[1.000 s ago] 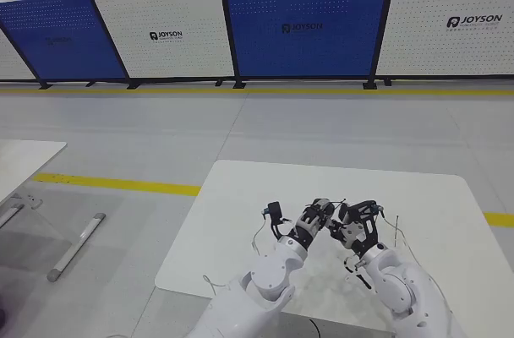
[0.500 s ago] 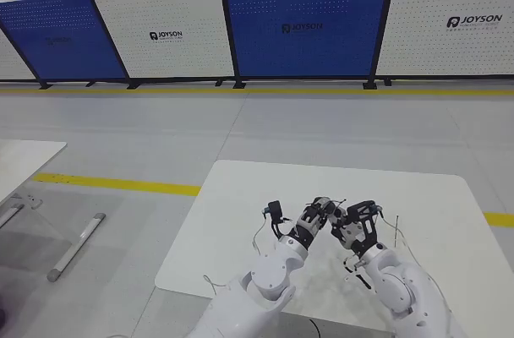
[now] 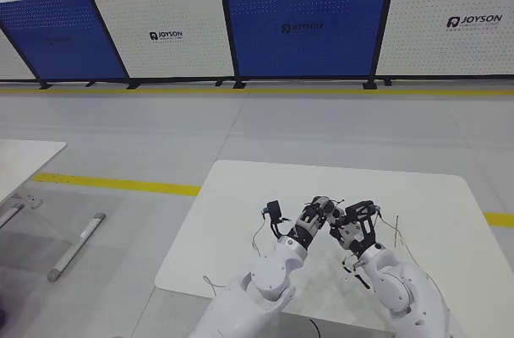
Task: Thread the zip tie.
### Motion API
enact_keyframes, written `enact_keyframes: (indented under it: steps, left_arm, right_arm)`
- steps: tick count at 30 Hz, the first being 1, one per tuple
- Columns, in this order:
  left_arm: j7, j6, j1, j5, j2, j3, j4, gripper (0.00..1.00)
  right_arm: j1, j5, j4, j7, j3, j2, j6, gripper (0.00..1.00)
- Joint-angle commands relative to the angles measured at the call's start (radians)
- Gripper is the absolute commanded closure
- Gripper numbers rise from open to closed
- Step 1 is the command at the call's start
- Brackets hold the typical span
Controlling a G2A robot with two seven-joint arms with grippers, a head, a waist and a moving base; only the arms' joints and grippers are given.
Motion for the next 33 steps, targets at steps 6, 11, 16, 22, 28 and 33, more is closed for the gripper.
enact_keyframes:
  steps: [6, 11, 16, 22, 28, 33]
  left_arm:
    - [-0.006, -0.024, 0.010, -0.001, 0.001, -0.009, -0.017, 1.00]
    - [-0.011, -0.031, 0.017, -0.001, 0.001, -0.012, -0.026, 1.00]
    - [-0.010, -0.030, 0.021, 0.004, 0.001, -0.017, -0.031, 1.00]
    - [-0.005, -0.019, 0.019, 0.006, 0.000, -0.019, -0.019, 1.00]
    - [0.001, -0.021, 0.026, 0.011, 0.002, -0.034, -0.011, 1.00]
    - [0.012, -0.039, 0.046, -0.001, 0.008, -0.075, -0.014, 1.00]
  right_arm:
    - [0.004, -0.006, 0.013, -0.003, -0.009, -0.001, 0.007, 1.00]
    - [0.009, -0.007, 0.019, -0.004, -0.013, -0.001, 0.009, 1.00]
    - [0.008, 0.008, 0.019, -0.008, -0.014, -0.001, 0.004, 1.00]
    - [-0.012, 0.022, -0.001, -0.020, 0.005, 0.004, 0.011, 0.00]
    - [-0.048, 0.041, -0.027, -0.037, 0.049, 0.013, 0.012, 0.00]
    - [-0.105, 0.109, -0.072, -0.109, 0.122, 0.024, -0.012, 0.00]
